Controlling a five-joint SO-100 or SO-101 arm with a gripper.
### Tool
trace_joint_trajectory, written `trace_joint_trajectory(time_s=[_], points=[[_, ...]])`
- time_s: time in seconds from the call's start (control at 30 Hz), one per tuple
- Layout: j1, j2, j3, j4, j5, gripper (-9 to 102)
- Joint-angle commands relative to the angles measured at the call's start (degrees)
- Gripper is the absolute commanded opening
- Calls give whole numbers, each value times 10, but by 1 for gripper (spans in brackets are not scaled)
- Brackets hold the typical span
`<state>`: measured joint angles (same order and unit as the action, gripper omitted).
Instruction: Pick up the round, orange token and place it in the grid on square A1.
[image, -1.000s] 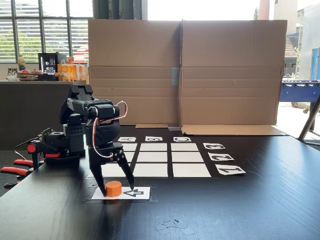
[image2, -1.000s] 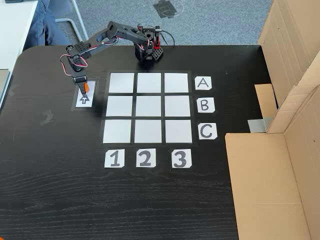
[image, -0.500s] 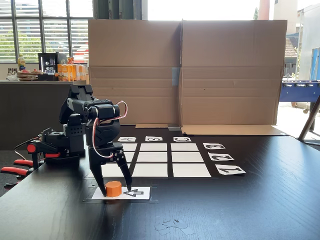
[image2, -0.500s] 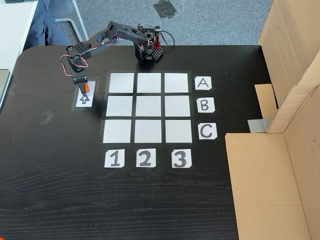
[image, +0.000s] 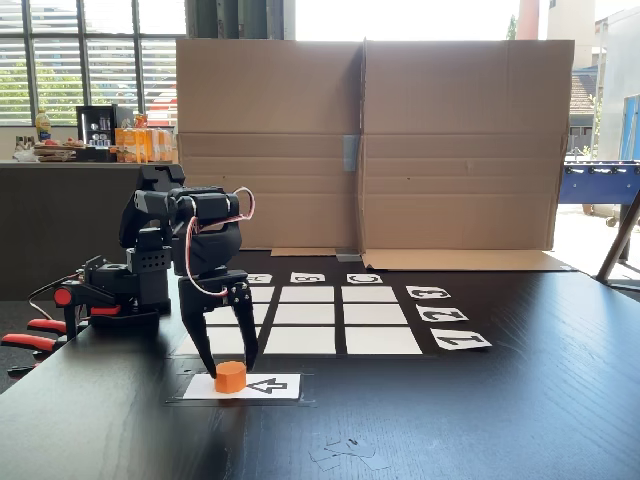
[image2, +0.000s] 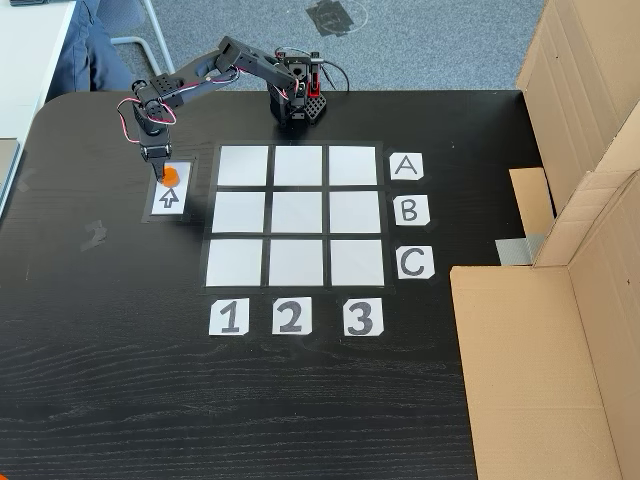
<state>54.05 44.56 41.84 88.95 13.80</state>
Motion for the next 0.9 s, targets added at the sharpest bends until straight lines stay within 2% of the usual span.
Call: trace_joint_trajectory(time_s=[0.0, 0.4, 0.87], points=[[-2, 40, 3, 4, 4, 16], [-4, 36, 11, 4, 4, 30], [-14, 30, 47, 4, 9, 31]])
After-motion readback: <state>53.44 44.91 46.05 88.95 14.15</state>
